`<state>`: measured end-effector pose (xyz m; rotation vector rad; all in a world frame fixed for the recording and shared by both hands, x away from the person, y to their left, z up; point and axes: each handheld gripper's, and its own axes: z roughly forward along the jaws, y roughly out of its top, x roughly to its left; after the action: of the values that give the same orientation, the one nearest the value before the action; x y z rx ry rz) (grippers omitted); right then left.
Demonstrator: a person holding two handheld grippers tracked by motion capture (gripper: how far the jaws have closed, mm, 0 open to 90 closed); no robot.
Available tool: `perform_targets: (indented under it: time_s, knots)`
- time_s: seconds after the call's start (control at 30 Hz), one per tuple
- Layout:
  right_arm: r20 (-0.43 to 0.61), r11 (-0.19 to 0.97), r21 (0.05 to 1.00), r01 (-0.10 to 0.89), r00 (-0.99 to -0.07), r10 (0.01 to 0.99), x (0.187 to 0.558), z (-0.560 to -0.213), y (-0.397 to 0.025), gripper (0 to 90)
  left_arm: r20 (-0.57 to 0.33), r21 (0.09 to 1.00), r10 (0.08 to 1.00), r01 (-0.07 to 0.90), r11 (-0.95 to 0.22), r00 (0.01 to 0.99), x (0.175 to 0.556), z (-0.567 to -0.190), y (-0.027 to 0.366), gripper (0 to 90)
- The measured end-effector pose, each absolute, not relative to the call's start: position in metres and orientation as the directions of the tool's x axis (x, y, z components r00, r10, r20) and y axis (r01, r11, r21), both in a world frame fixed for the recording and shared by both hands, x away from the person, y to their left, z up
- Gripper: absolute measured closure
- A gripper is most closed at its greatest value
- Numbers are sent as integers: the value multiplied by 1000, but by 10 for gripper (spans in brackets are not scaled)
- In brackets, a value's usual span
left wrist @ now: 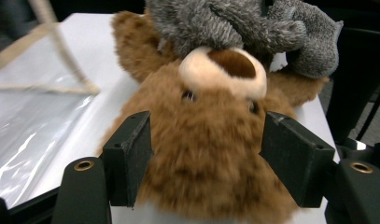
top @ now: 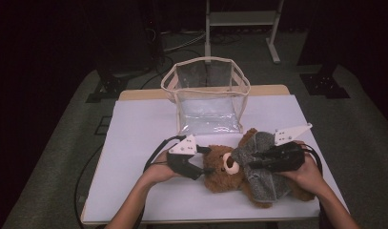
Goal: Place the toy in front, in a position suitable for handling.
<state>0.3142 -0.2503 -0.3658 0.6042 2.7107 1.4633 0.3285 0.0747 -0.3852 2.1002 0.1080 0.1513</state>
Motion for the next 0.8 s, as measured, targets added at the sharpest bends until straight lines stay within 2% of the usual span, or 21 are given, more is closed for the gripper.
perform_targets:
  time_s: [0.13,0.43,0.57,0.8]
  knots:
    - [171,478,813,333,-921,351,310,-359,-261,692,84,831,103,-12,-556,991,326,-394,54,328]
    - [133,403,854,330,-886,444,317,-326,-306,692,80,830,102,-10,-557,992,321,-399,57,331]
    - [109,407,851,332,-870,481,316,-316,-321,691,82,830,93,-17,-558,992,320,-399,58,332]
    - [140,459,805,376,-872,469,324,-337,-310,690,74,835,90,-13,-550,993,318,-396,60,331]
